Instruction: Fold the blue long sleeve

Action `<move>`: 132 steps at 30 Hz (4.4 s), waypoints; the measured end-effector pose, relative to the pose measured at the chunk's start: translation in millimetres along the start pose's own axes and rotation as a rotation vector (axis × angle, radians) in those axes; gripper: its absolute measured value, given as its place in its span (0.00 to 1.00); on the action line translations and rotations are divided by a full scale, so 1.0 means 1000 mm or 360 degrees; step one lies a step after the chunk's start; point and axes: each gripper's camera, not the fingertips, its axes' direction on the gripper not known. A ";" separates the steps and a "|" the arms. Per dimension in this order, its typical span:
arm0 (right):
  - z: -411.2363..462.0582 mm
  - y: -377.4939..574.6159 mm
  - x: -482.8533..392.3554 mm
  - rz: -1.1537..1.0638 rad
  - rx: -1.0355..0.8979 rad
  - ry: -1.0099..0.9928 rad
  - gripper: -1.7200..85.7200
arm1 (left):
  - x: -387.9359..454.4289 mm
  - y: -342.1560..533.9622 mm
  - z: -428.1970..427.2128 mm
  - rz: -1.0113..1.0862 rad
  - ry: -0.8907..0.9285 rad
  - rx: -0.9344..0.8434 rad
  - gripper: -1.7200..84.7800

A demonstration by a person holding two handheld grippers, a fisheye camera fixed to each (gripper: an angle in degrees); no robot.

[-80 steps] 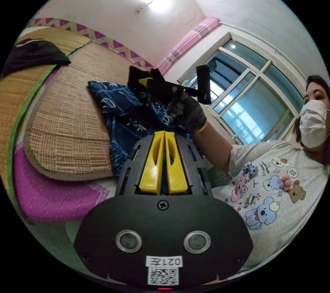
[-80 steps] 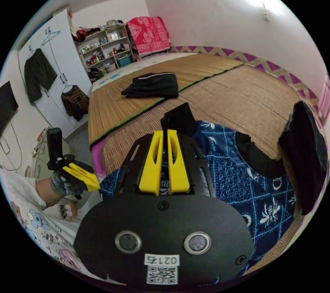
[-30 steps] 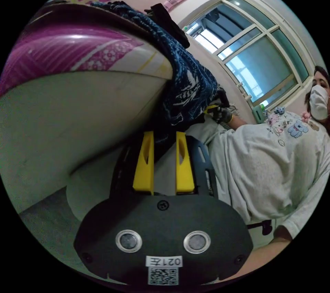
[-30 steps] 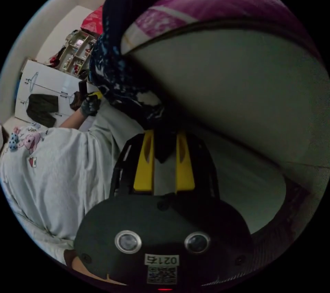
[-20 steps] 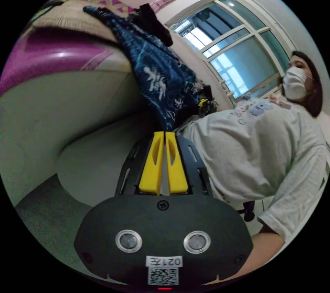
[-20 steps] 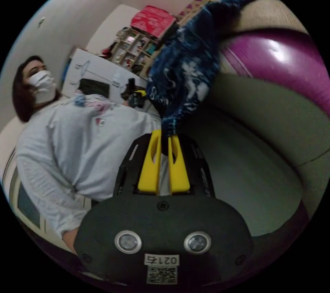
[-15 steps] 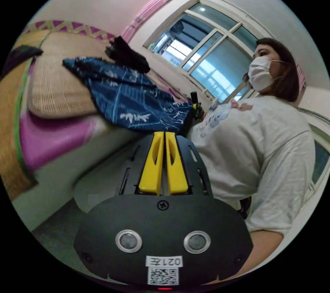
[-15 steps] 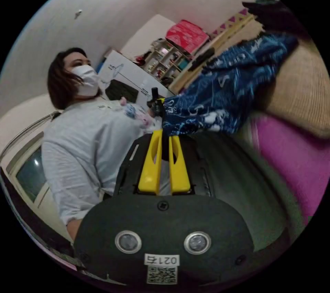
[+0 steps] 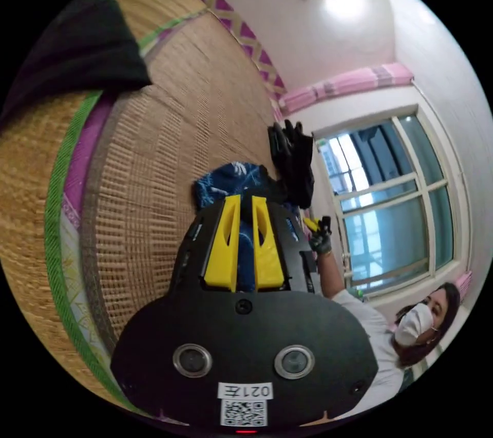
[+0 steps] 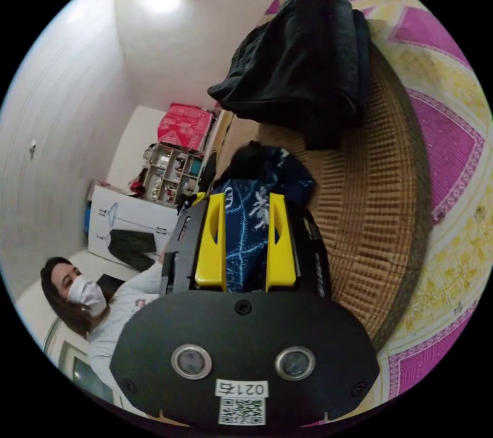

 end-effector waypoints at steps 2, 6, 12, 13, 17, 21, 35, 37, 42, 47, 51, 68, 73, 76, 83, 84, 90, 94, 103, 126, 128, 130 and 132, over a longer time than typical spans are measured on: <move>0.000 0.004 -0.002 -0.0048 -0.0023 0.0066 0.14 | -0.002 0.012 -0.006 0.0073 0.0075 0.0114 0.06; 0.011 0.024 -0.033 -0.0313 -0.0129 0.0197 0.11 | 0.031 0.041 0.002 0.0369 -0.0050 0.0005 0.07; 0.055 0.036 -0.072 -0.0548 -0.0314 0.0431 0.14 | 0.084 0.081 0.044 0.0732 -0.0307 -0.0224 0.11; 0.056 0.040 -0.074 -0.0549 -0.0301 0.0456 0.15 | 0.090 0.092 0.048 0.0772 -0.0418 -0.0234 0.13; 0.044 0.076 -0.076 -0.0463 -0.0200 0.0669 0.16 | 0.079 0.133 0.039 0.0581 -0.0502 -0.0163 0.17; 0.061 0.096 -0.050 -0.0317 -0.0342 0.0612 0.10 | 0.053 0.151 0.052 0.0413 -0.0436 -0.0231 0.10; 0.167 0.163 -0.089 -0.0562 -0.0953 0.0061 0.04 | 0.044 0.131 0.002 0.0639 -0.0779 -0.0490 0.01; 0.175 0.168 -0.099 -0.0656 -0.1039 0.0165 0.06 | 0.038 0.142 -0.007 0.0596 -0.0858 -0.0415 0.02; 0.105 0.102 -0.096 -0.0609 -0.0356 0.0424 0.13 | 0.054 0.205 -0.032 0.0491 -0.0419 0.0046 0.08; 0.125 0.028 -0.053 -0.0456 -0.0379 0.0556 0.15 | 0.078 0.272 0.044 0.0243 0.0024 -0.0103 0.12; 0.149 -0.007 -0.031 -0.0371 -0.0511 0.0532 0.15 | 0.090 0.292 0.092 0.0134 0.0165 -0.0252 0.15; 0.199 -0.041 -0.005 -0.0240 -0.0746 0.0209 0.11 | 0.091 0.276 0.195 -0.0140 0.0795 -0.0617 0.03; 0.199 -0.045 -0.009 -0.0199 -0.0677 0.0090 0.08 | 0.100 0.264 0.163 -0.0044 0.0941 -0.0502 0.01; 0.194 -0.054 -0.047 -0.0303 -0.0598 -0.0030 0.08 | 0.110 0.244 0.121 0.0073 0.0965 -0.0367 0.01; 0.311 -0.114 -0.153 -0.0464 -0.0650 -0.0018 0.09 | 0.098 0.187 -0.016 0.0162 0.0683 0.0229 0.01; 0.343 -0.125 -0.162 -0.0469 -0.0662 -0.0011 0.09 | 0.093 0.183 -0.025 0.0133 0.0632 0.0277 0.01; 0.483 -0.150 -0.173 -0.0531 -0.0690 0.0388 0.15 | 0.014 0.162 -0.076 -0.0331 0.0368 0.0715 0.04; 0.494 -0.129 -0.185 -0.0753 -0.0704 0.0544 0.13 | -0.006 0.185 -0.091 -0.0383 0.0174 0.0841 0.05; 0.522 0.017 -0.199 -0.1420 -0.1194 0.0518 0.10 | 0.052 0.136 -0.041 0.0153 -0.0642 0.0534 0.10; 0.449 -0.134 -0.011 -0.0058 -0.0542 -0.0160 0.12 | 0.050 0.123 0.009 -0.0094 -0.0300 0.0184 0.11; 0.458 -0.135 -0.007 -0.0037 -0.0568 -0.0165 0.10 | 0.045 0.122 0.021 -0.0115 -0.0210 0.0102 0.06; 0.458 -0.135 -0.009 -0.0049 -0.0542 -0.0184 0.09 | 0.047 0.127 0.022 -0.0129 -0.0150 0.0130 0.03; 0.449 -0.138 -0.022 -0.0133 -0.0549 -0.0200 0.09 | 0.059 0.129 0.012 -0.0079 -0.0063 0.0236 0.02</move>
